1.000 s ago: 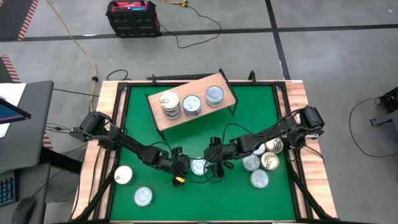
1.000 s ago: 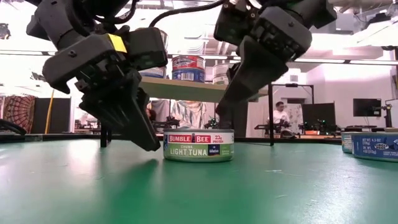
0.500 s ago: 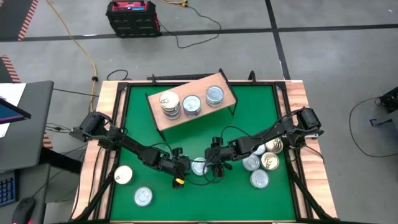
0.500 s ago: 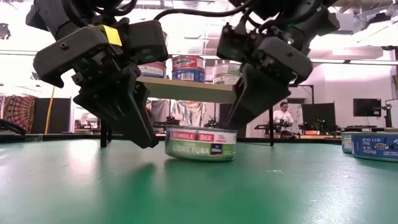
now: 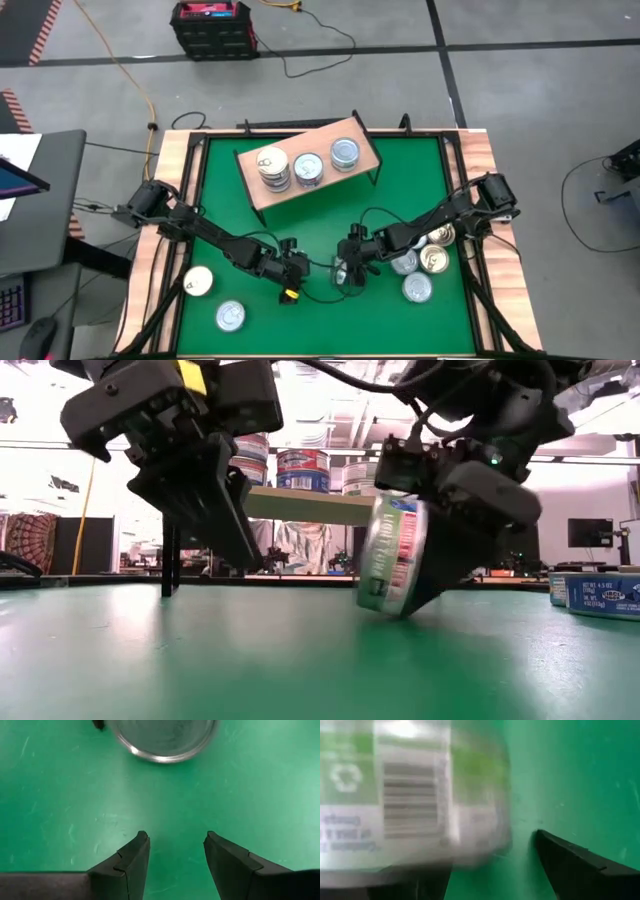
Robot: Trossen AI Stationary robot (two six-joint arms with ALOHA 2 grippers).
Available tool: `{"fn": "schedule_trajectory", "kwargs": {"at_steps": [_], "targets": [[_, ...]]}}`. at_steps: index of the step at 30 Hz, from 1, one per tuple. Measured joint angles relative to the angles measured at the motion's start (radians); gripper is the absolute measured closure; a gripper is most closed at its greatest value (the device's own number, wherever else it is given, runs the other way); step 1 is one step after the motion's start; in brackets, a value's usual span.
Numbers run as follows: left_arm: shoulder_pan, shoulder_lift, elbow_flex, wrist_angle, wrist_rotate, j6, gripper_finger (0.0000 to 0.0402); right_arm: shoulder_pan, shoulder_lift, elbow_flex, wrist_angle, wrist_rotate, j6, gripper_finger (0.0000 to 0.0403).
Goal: Stack canned seafood by type on shelf
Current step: Stack the green white tuna can on top of the green white tuna can on the shelf
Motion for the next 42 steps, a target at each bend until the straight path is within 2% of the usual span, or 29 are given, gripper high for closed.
{"fn": "schedule_trajectory", "kwargs": {"at_steps": [15, 21, 27, 31, 38, 42], "targets": [[0.002, 0.002, 0.0, 0.112, 0.023, -0.012, 0.0221, -0.001, -0.004, 0.016, 0.021, -0.003, -0.013, 0.0092], [0.003, 0.003, 0.0, 0.114, -0.021, 0.038, 0.0221, -0.001, -0.093, 0.016, -0.094, 0.021, -0.012, 0.0092], [0.003, 0.003, 0.0, 0.115, -0.076, 0.08, 0.0221, 0.023, -0.194, 0.016, -0.113, 0.039, 0.022, 0.0092], [0.003, 0.003, 0.0, 0.117, -0.075, 0.08, 0.0221, 0.063, -0.231, 0.016, -0.117, 0.048, 0.04, 0.0092], [-0.005, 0.004, 0.0, 0.132, -0.075, 0.08, 0.0221, 0.144, -0.244, 0.043, -0.121, 0.116, 0.11, 0.0092], [-0.011, 0.004, 0.0, 0.132, -0.077, 0.083, 0.0221, 0.214, -0.208, 0.121, -0.158, 0.229, 0.148, 0.0098]]}}
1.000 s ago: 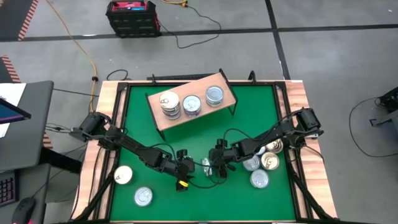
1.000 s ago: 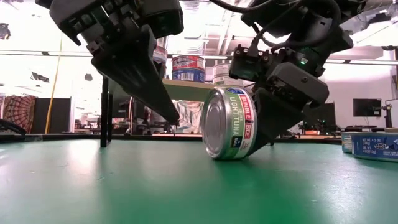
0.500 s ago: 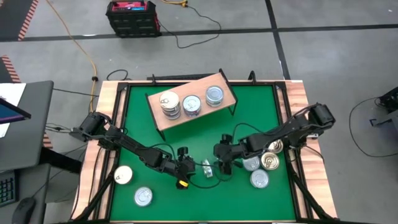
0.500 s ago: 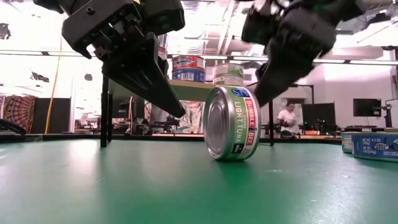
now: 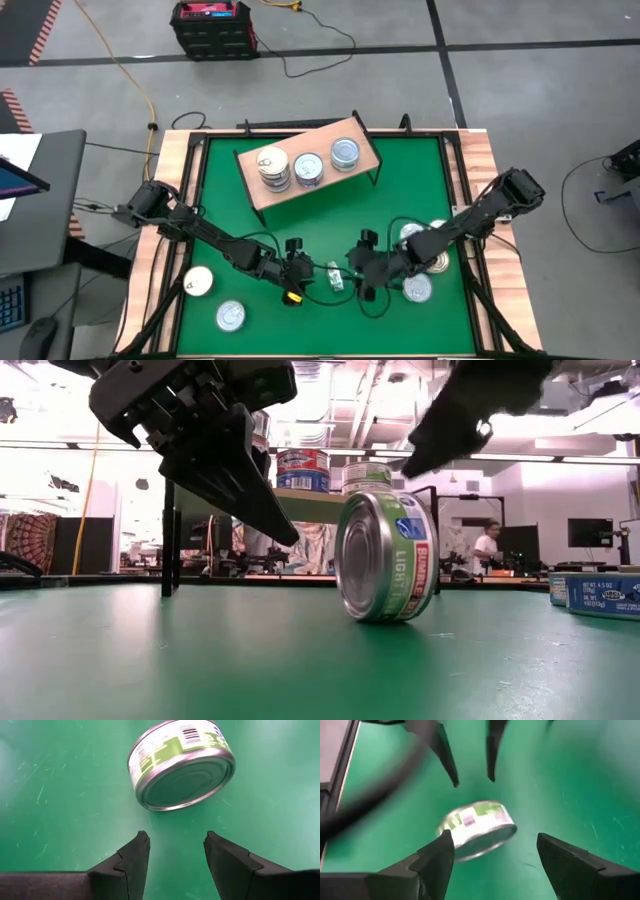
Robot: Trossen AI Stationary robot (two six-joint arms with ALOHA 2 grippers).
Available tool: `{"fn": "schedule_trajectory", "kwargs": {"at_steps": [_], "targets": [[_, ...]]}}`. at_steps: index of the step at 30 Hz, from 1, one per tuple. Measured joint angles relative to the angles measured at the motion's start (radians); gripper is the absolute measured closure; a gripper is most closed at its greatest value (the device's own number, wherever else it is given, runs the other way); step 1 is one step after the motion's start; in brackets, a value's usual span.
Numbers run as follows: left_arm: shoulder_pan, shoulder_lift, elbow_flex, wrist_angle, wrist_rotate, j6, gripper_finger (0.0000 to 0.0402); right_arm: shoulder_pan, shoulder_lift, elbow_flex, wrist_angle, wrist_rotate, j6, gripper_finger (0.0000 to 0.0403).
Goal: Stack canned seafood by type on shelf
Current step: Stack the green white tuna can on top of the green white tuna can on the shelf
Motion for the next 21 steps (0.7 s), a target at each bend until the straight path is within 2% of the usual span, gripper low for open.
{"fn": "schedule_trajectory", "kwargs": {"at_steps": [6, 13, 21], "targets": [[-0.047, -0.008, 0.0, 0.017, -0.127, 0.135, 0.0221, 0.098, 0.128, 0.182, -0.131, 0.181, 0.151, 0.0115], [-0.108, -0.008, -0.048, 0.126, -0.16, 0.218, 0.0221, 0.125, 0.298, 0.424, -0.392, 0.206, 0.431, 0.0117], [-0.212, -0.009, -0.071, 0.247, -0.287, 0.162, 0.0221, 0.132, 0.495, 0.671, -0.665, 0.272, 0.685, 0.0117]]}}
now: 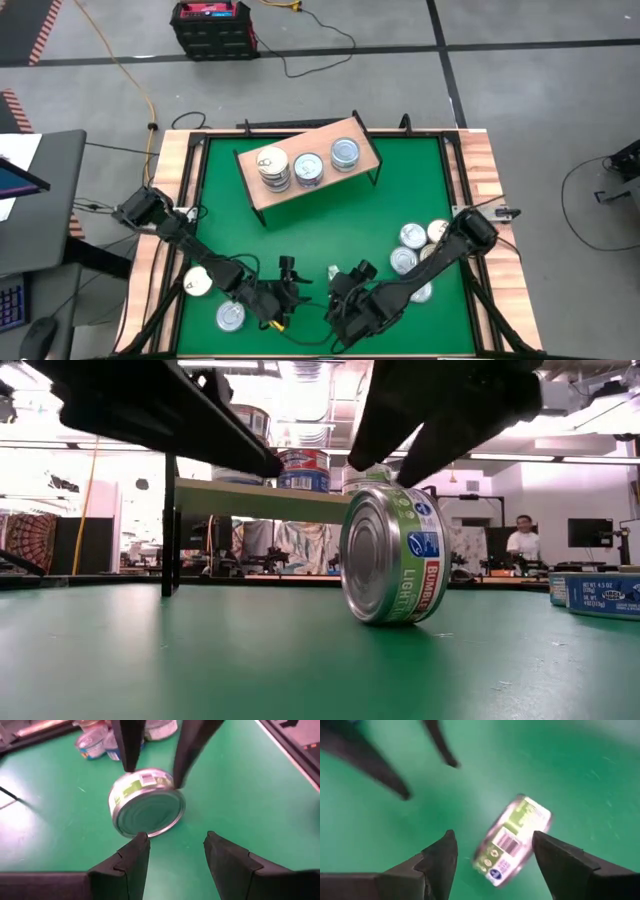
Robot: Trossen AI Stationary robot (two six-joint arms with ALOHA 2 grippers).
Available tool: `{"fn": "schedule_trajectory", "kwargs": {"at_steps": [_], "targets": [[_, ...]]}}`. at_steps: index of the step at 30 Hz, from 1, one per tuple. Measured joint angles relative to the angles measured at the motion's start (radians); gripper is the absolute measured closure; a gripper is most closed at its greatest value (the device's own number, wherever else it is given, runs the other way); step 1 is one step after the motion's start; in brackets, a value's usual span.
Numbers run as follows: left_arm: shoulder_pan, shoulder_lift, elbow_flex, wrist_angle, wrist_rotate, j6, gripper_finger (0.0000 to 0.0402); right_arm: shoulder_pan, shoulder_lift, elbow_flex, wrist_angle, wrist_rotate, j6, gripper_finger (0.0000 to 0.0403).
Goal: Stack canned seafood by type on shelf
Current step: Stack the green white tuna can on top of the green white tuna can on the shelf
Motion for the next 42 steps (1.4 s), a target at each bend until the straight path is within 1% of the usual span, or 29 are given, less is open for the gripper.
{"fn": "schedule_trajectory", "kwargs": {"at_steps": [3, 6, 9, 15, 18, 27, 34, 38, 42], "targets": [[-0.041, 0.0, 0.0, -0.014, -0.032, 0.002, 0.0221, 0.008, 0.037, 0.078, -0.131, 0.062, 0.114, 0.0117], [-0.075, 0.0, 0.0, -0.017, -0.053, -0.005, 0.0221, 0.021, 0.056, 0.136, -0.212, 0.115, 0.217, 0.0117], [-0.098, 0.0, 0.0, -0.016, -0.056, -0.017, 0.0221, 0.028, 0.06, 0.154, -0.22, 0.124, 0.277, 0.0117], [-0.123, 0.0, 0.0, -0.017, -0.043, -0.061, 0.0221, 0.019, 0.074, 0.154, -0.206, 0.14, 0.329, 0.0117], [-0.134, 0.0, 0.0, -0.029, -0.022, -0.068, 0.0221, 0.007, 0.088, 0.153, -0.2, 0.123, 0.338, 0.0117], [-0.151, 0.0, 0.0, -0.122, -0.02, -0.091, 0.0221, -0.035, 0.161, 0.153, -0.19, 0.055, 0.385, 0.0117], [-0.154, 0.0, 0.0, -0.152, -0.019, -0.106, 0.0221, -0.034, 0.176, 0.153, -0.185, 0.048, 0.404, 0.0117], [-0.155, 0.0, 0.0, -0.151, -0.02, -0.106, 0.0221, -0.041, 0.176, 0.149, -0.179, 0.049, 0.356, 0.0117], [-0.155, 0.0, 0.0, -0.15, -0.022, -0.109, 0.0221, -0.057, 0.176, 0.1, -0.138, 0.055, 0.312, 0.0119]]}}
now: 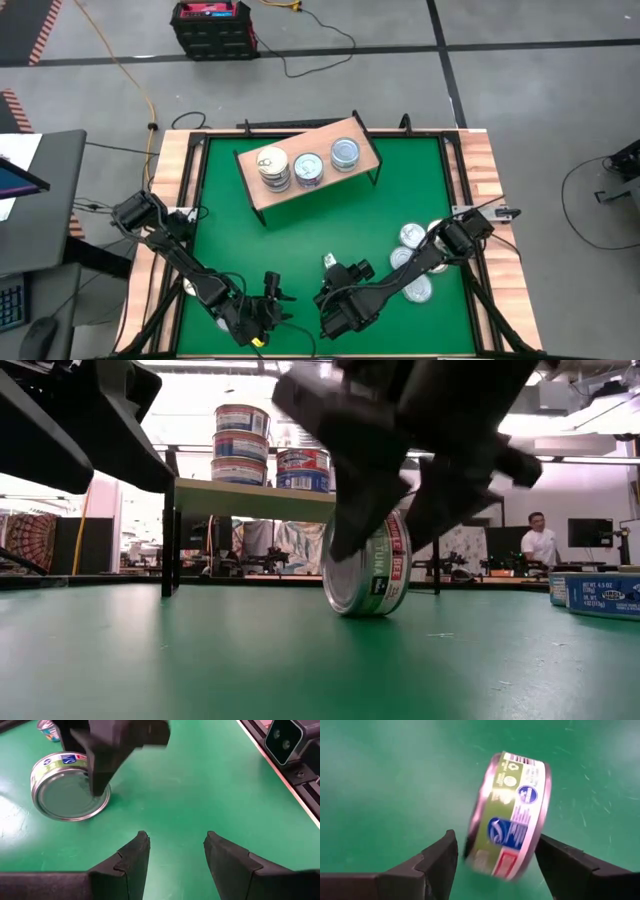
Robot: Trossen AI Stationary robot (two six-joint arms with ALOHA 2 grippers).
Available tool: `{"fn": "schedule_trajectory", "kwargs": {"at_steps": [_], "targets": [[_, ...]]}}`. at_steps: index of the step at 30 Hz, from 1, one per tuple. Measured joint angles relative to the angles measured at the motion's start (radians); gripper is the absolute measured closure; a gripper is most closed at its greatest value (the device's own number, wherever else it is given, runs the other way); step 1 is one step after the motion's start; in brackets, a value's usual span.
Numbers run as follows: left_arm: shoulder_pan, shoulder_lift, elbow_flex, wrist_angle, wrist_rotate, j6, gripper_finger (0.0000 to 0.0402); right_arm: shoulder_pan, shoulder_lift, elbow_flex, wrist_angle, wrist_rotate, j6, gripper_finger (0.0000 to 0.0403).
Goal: Stack canned seafood by type on shelf
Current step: Stack the green white tuna can on top of the green white tuna can on the shelf
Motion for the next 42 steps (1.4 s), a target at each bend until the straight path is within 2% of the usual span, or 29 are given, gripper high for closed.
{"fn": "schedule_trajectory", "kwargs": {"at_steps": [5, 7, 10, 13, 17, 19, 23, 27, 29, 32, 36, 39, 42], "targets": [[-0.002, 0.007, -0.003, 0.089, 0.018, 0.031, 0.0221, -0.022, 0.0, -0.042, 0.079, -0.011, -0.106, 0.015], [-0.007, 0.007, -0.032, 0.218, 0.068, 0.077, 0.0221, -0.026, 0.0, -0.043, 0.087, -0.021, -0.138, 0.0175], [-0.014, 0.007, -0.122, 0.532, 0.23, 0.183, 0.0221, -0.029, -0.006, -0.043, 0.086, -0.021, -0.168, 0.022], [-0.018, -0.015, -0.208, 0.736, 0.281, 0.24, 0.0221, -0.021, -0.008, -0.037, 0.066, -0.022, -0.185, 0.0251], [-0.009, -0.134, -0.312, 0.664, 0.108, 0.209, 0.0221, -0.009, -0.009, -0.009, 0.01, -0.028, -0.222, 0.0251], [-0.007, -0.216, -0.352, 0.599, 0.023, 0.169, 0.0221, -0.009, -0.009, 0.019, -0.074, -0.029, -0.223, 0.0251], [-0.009, -0.366, -0.416, 0.486, -0.044, 0.119, 0.0221, -0.025, -0.031, 0.102, -0.284, -0.011, -0.272, 0.0227], [-0.008, -0.469, -0.478, 0.425, -0.1, 0.117, 0.0221, -0.052, -0.068, 0.193, -0.471, 0.116, -0.386, 0.0234], [-0.008, -0.496, -0.512, 0.437, -0.141, 0.123, 0.0221, -0.067, -0.094, 0.224, -0.498, 0.212, -0.488, 0.0248], [-0.004, -0.508, -0.574, 0.552, -0.159, 0.15, 0.0221, -0.096, -0.152, 0.226, -0.466, 0.333, -0.752, 0.0249], [0.015, -0.504, -0.658, 0.726, -0.106, 0.202, 0.0221, -0.172, -0.211, 0.225, -0.494, 0.458, -0.969, 0.0241], [0.041, -0.52, -0.69, 0.74, -0.114, 0.218, 0.0221, -0.253, -0.26, 0.225, -0.496, 0.476, -1.074, 0.0214], [0.064, -0.566, -0.685, 0.703, -0.134, 0.253, 0.0221, -0.337, -0.291, 0.225, -0.497, 0.477, -1.148, 0.0206]]}}
